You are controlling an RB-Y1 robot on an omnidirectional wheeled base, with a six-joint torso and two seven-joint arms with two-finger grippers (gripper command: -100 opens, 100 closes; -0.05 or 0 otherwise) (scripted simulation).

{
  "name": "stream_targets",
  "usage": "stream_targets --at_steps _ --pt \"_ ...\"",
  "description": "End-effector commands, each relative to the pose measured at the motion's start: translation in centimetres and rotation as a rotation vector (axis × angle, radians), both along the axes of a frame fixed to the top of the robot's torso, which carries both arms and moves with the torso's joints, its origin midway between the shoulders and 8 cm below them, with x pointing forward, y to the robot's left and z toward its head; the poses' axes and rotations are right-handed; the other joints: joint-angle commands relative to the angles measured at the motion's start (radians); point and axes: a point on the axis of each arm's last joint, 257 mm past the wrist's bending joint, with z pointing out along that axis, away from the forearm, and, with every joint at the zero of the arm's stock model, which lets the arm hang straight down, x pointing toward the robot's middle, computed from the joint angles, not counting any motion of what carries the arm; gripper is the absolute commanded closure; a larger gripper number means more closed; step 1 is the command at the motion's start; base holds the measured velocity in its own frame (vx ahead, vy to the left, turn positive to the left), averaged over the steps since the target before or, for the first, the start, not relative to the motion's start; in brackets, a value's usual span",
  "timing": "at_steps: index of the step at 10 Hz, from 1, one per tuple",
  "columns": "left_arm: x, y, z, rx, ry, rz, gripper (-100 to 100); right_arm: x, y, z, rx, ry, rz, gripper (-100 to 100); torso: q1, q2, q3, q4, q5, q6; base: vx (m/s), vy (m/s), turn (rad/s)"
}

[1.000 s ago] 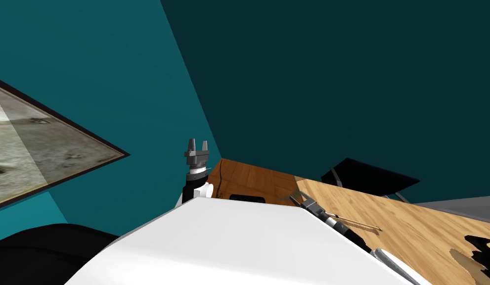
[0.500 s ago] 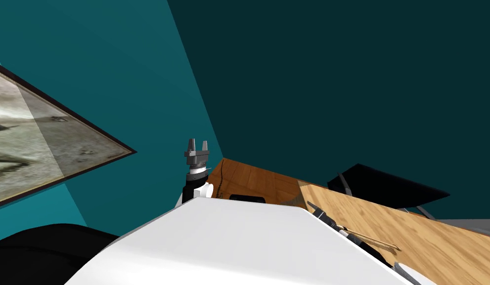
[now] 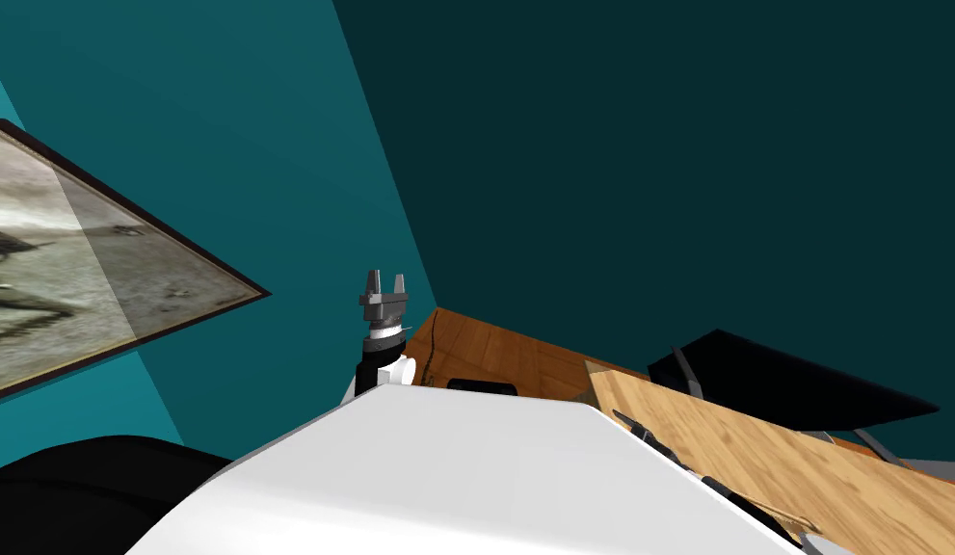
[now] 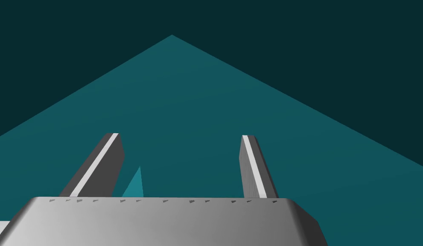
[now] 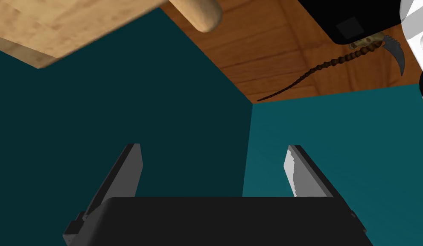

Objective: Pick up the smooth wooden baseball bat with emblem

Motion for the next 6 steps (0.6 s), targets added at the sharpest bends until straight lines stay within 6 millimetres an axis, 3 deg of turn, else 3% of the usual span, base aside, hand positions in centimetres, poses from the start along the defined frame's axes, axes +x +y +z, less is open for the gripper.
stream_targets --at_steps 1,6 --pt "0.0 0.0 0.0 0.0 0.0 0.0 0 -1.7 -1.7 -1.0 -0.068 0.045 0.057 -100 0.0 0.0 0.0 0.0 0.0 0.0 0.057 -0.038 0.079" --pt "0.0 0.0 0.0 0.0 0.0 0.0 0 -6.2 -5.2 -2.8 -0.202 0.153 0.177 -100 -0.001 -0.001 0.0 0.0 0.0 0.0 0.05 -0.036 0.039"
